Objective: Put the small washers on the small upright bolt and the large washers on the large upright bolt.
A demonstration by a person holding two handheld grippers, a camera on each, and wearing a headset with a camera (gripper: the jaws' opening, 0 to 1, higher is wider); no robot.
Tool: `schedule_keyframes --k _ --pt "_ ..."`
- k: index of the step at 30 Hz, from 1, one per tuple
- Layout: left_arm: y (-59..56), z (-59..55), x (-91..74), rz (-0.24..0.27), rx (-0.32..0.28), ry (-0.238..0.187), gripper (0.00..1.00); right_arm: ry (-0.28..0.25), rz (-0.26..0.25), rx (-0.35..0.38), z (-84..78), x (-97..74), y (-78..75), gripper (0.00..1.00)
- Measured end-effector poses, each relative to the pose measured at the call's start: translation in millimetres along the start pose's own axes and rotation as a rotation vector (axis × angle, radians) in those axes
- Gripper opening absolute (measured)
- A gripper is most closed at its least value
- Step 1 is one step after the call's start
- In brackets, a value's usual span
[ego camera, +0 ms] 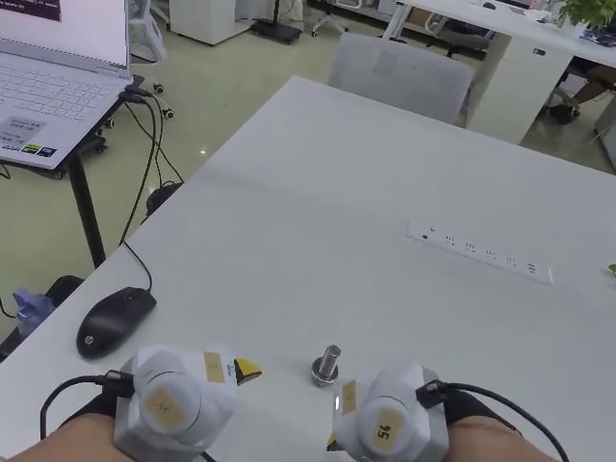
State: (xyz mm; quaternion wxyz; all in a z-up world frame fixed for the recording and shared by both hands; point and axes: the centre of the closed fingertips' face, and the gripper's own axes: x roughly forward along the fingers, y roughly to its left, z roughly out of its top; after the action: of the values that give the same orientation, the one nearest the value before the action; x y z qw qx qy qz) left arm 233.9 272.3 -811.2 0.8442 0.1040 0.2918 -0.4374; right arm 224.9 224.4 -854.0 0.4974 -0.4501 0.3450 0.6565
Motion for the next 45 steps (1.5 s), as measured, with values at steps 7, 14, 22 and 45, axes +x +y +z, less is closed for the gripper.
schedule_keyframes --k 7,14,22,45 --pt "-0.2 -2.7 -1.4 -0.004 0.003 0.008 0.92 0.016 0.007 -0.020 0.4 14.8 3.6 0.26" --pt "0.9 -4.3 -2.0 -0.006 -0.002 0.010 0.91 0.037 -0.002 -0.040 -1.9 21.5 0.6 0.25" --pt "0.8 -4.3 -2.5 0.001 -0.012 0.004 0.90 0.046 0.002 -0.048 -3.0 27.2 4.0 0.24" --pt "0.5 -6.2 -6.9 0.016 -0.023 -0.001 0.87 0.120 -0.009 -0.075 -5.3 27.5 3.1 0.14"
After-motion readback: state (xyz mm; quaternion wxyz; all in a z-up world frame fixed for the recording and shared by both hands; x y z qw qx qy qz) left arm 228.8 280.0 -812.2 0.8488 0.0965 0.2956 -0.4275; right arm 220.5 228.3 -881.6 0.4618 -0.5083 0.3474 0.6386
